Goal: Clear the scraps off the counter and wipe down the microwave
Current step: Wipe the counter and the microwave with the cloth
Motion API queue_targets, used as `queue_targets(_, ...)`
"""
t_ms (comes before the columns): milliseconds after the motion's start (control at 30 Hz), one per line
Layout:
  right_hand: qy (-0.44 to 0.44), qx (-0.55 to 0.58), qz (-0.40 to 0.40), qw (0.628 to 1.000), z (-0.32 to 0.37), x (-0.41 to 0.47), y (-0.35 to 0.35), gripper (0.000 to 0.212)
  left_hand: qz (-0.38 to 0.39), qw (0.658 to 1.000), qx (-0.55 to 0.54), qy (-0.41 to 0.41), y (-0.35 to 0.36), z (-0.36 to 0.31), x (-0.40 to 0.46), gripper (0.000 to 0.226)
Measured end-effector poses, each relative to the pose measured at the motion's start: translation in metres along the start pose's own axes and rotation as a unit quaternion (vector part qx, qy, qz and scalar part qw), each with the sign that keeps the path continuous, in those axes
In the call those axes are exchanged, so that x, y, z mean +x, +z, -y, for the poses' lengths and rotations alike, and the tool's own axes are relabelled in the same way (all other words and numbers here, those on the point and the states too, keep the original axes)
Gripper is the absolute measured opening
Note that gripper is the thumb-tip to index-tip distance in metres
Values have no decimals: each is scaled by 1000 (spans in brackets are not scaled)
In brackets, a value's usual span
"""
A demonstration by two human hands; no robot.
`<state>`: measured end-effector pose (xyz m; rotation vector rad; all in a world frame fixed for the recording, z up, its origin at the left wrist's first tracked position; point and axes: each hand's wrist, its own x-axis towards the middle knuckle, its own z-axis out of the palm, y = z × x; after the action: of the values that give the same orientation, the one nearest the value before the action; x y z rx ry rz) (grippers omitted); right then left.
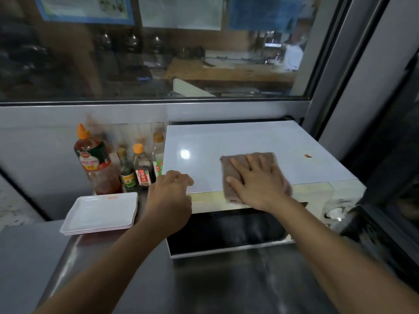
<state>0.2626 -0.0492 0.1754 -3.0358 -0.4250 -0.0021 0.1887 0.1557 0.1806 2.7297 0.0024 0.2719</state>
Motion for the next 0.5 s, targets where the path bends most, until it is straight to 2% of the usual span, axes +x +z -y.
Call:
queue_targets(100, -117, 13, -15, 993, 25, -7, 8, 61, 7, 1000, 22, 3, 5, -12, 5, 40)
queue_targets(167, -149, 7, -17, 989, 2, -14, 6, 60, 12, 1000, 26, 0, 10, -22, 9, 43)
queue_targets(233, -121, 8, -21, 992, -40, -18, 2, 60, 14, 1000, 18, -6, 16, -35, 13, 43)
queue_targets(367, 14, -3, 16, 1000, -119, -6, -15, 62, 20, 1000, -1, 6, 30, -66, 25, 40)
queue_targets(433, 44, 8, 20, 999, -124, 7, -17, 63, 21, 1000, -1, 8, 37, -83, 30, 39)
queue_targets(500, 25, 13, 11, 1000, -109, 13, -13, 65, 21, 1000, 14, 1, 42, -95, 34, 39)
